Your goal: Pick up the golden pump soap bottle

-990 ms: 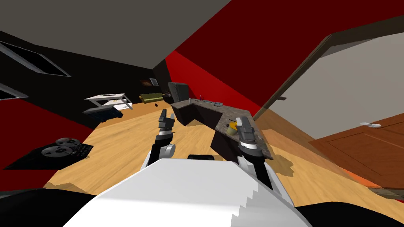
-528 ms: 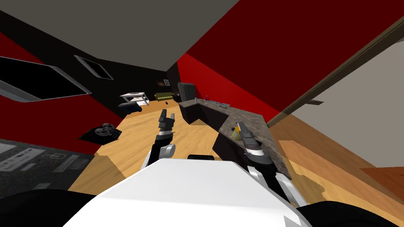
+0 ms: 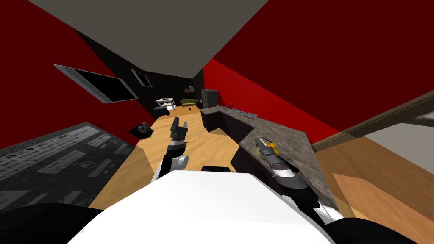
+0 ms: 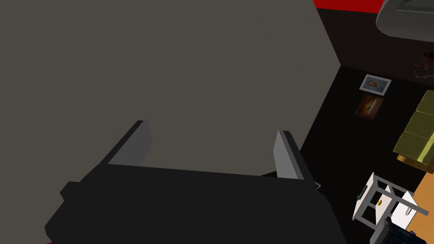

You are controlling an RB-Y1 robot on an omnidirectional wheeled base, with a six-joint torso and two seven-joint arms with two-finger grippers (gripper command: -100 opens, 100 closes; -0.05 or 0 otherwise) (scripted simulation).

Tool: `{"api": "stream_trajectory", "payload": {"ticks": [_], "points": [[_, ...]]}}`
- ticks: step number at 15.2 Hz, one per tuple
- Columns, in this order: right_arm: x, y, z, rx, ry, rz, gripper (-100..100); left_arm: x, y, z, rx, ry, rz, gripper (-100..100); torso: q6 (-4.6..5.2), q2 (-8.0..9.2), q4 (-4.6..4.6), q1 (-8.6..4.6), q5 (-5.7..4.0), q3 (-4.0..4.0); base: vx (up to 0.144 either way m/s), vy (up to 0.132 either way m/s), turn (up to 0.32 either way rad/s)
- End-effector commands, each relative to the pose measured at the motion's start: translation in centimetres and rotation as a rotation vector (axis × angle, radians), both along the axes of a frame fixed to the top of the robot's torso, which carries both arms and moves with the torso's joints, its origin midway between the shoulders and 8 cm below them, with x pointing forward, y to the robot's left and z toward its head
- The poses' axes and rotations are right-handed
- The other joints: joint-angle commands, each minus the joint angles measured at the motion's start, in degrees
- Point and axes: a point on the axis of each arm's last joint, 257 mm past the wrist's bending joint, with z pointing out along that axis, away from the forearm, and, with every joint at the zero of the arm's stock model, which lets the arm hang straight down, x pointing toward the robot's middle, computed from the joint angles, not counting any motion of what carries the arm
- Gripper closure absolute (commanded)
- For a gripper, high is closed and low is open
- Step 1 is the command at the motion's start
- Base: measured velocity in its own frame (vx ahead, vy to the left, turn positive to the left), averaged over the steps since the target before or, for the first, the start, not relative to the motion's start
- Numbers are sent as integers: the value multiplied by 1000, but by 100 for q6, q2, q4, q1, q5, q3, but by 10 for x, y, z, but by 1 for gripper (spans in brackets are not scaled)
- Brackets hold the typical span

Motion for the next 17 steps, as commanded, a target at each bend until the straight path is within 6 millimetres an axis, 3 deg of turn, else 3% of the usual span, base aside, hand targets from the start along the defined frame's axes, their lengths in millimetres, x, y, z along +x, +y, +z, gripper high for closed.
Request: {"api": "stream_trajectory", "payload": {"ticks": [1, 10, 17], "points": [[-7, -7, -13, -46, 56, -14, -100, 0, 0, 0, 0, 0, 0, 0, 0, 0, 0, 0, 0, 0, -27, -71, 360], [-33, -30, -51, -216, 236, -52, -100, 0, 0, 0, 0, 0, 0, 0, 1, -3, 0, 4, 1, -2, -23, -54, 271], [-68, -55, -86, -385, 427, -78, -100, 0, 0, 0, 0, 0, 0, 0, 0, -3, 0, 4, 1, -2, -33, -55, 323]]}}
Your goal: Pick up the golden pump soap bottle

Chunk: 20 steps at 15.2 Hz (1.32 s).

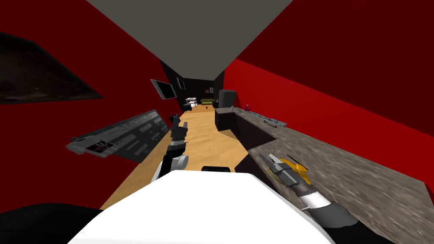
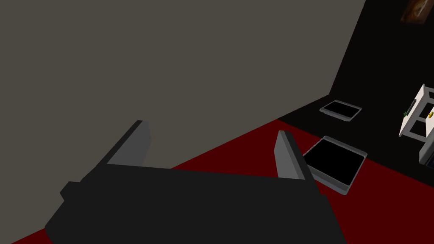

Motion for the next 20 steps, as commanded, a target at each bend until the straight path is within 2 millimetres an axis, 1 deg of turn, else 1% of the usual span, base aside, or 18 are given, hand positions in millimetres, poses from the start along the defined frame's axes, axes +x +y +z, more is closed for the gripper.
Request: {"api": "stream_trajectory", "payload": {"ticks": [1, 2, 3, 4, 5, 7, 8, 9, 10, 11, 13, 14, 15, 16, 17, 18, 19, 20], "points": [[-6, -3, -5, -19, 30, -5, -100, 0, 0, 0, 0, 0, 0, 0, 0, 0, 0, 0, 0, 0, -34, -42, 110], [-16, -11, -12, -73, 83, -8, -100, 0, 0, 0, 0, 0, 0, 0, 5, -1, 0, 3, 0, -1, -42, -32, 306], [-19, -12, -15, -73, 97, -12, -100, 0, 0, 0, 0, 0, 0, 0, -1, 0, 0, 6, 2, 0, -45, -35, 354], [-27, -19, -19, -119, 139, -14, -100, 0, 0, 0, 0, 0, 0, 0, 0, 0, 0, 6, 1, 0, -42, -50, 354], [-34, -21, -24, -126, 163, -18, -100, 0, 0, 0, 0, 0, 0, 0, -1, -1, 0, 1, 1, -1, -45, -58, 355], [-47, -30, -32, -178, 225, -21, -100, 0, 0, 0, 0, 0, 0, 0, -4, 2, 0, -5, -1, 1, -61, -62, 438], [-49, -30, -33, -178, 231, -23, -100, 0, 0, 0, 0, 0, 0, 0, -1, 3, 1, -8, -2, 1, -43, -53, 137], [-59, -38, -37, -229, 281, -22, -100, 0, 0, 0, 0, 0, 0, 0, 5, 0, 1, -5, -1, 0, -42, -41, 277], [-64, -39, -40, -228, 299, -26, -100, 0, 0, 0, 0, 0, 0, 0, 0, -2, 0, -2, 0, -1, -43, -39, 313], [-72, -47, -42, -273, 339, -25, -100, 0, 0, 0, 0, 0, 0, 0, 1, -3, -1, -1, 0, -2, -56, -45, 386], [-80, -48, -46, -277, 366, -29, -100, 0, 0, 0, 0, 0, 0, 0, -1, -1, 0, -3, -1, -1, -47, -40, 282], [-90, -56, -49, -324, 412, -26, -100, 0, 0, 0, 0, 0, 0, 0, 5, -5, 0, 0, 0, -2, -34, -27, 235], [-97, -57, -51, -323, 432, -29, -100, 0, 0, 0, 0, 0, 0, 0, 1, -7, -1, 2, 1, -4, -36, -25, 318], [-97, -57, -51, -323, 433, -29, -100, 0, 0, 0, 0, 0, 0, 0, 0, -10, -2, 3, 1, -5, -26, -23, 149], [-109, -66, -53, -369, 484, -27, -100, 0, 0, 0, 0, 0, 0, 0, 5, -12, -2, 5, 1, -6, -34, -25, 347], [-114, -66, -55, -368, 500, -29, -100, 0, 0, 0, 0, 0, 0, 0, -2, -12, -3, 5, 2, -7, -41, -29, 335], [-123, -74, -56, -412, 541, -24, -100, 0, 0, 0, 0, 0, 0, 0, 1, -11, -2, 4, 1, -7, -53, -21, 394], [-130, -75, -57, -411, 563, -27, -100, 0, 0, 0, 0, 0, 0, 0, -2, -9, -2, 4, 1, -5, -53, -27, 292]]}}
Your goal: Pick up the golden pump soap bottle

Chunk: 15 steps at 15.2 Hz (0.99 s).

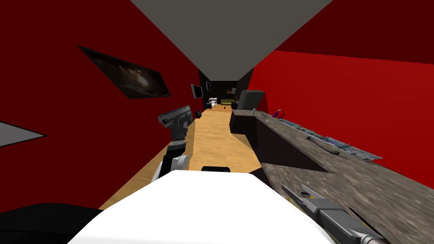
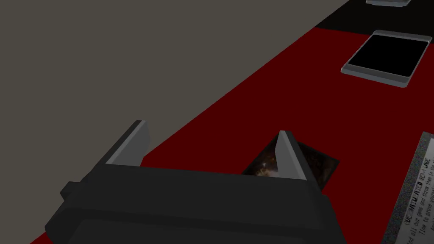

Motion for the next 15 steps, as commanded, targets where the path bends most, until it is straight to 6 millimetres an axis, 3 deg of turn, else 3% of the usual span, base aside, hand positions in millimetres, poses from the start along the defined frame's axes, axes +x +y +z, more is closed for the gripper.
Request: {"api": "stream_trajectory", "payload": {"ticks": [1, 8, 15], "points": [[-10, -4, -3, -15, 34, -6, -100, 0, 0, 0, 0, 0, 0, 0, 0, 0, 0, 0, 0, 0, -36, -30, 62], [-67, -33, -3, -157, 260, 5, -100, 0, 0, 0, 0, 0, 0, 0, 1, -1, 0, -5, -1, 0, -50, -29, 307], [-113, -49, 4, -233, 432, 10, -100, 0, 0, 0, 0, 0, 0, 0, 1, -6, -1, 3, 1, -4, -41, -12, 216]]}}
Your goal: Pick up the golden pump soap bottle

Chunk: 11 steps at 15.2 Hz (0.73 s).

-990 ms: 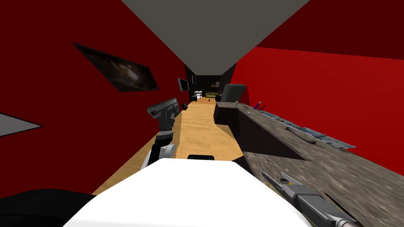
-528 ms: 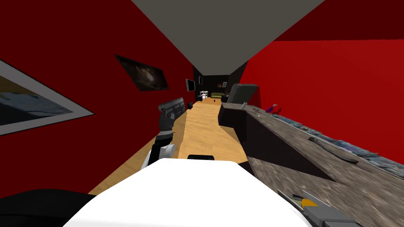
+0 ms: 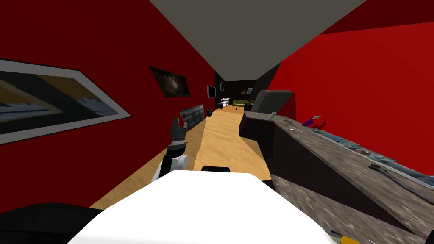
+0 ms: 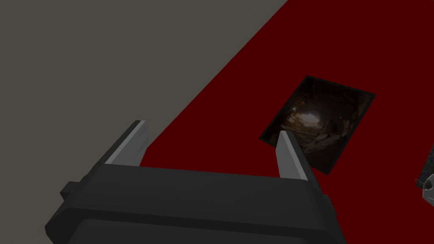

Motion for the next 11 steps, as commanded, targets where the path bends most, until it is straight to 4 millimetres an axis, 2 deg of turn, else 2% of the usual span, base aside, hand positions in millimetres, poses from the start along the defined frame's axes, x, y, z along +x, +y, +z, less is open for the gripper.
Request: {"api": "stream_trajectory", "payload": {"ticks": [1, 11], "points": [[-14, -2, 2, -18, 50, -1, -100, 0, 0, 0, 0, 0, 0, 0, 0, 0, 0, 0, 0, 0, -45, -13, 217], [-75, -16, 21, -88, 277, -5, -100, 0, 0, 0, 0, 0, 0, 0, 4, -6, -1, 4, 1, -3, -40, -4, 139]]}}
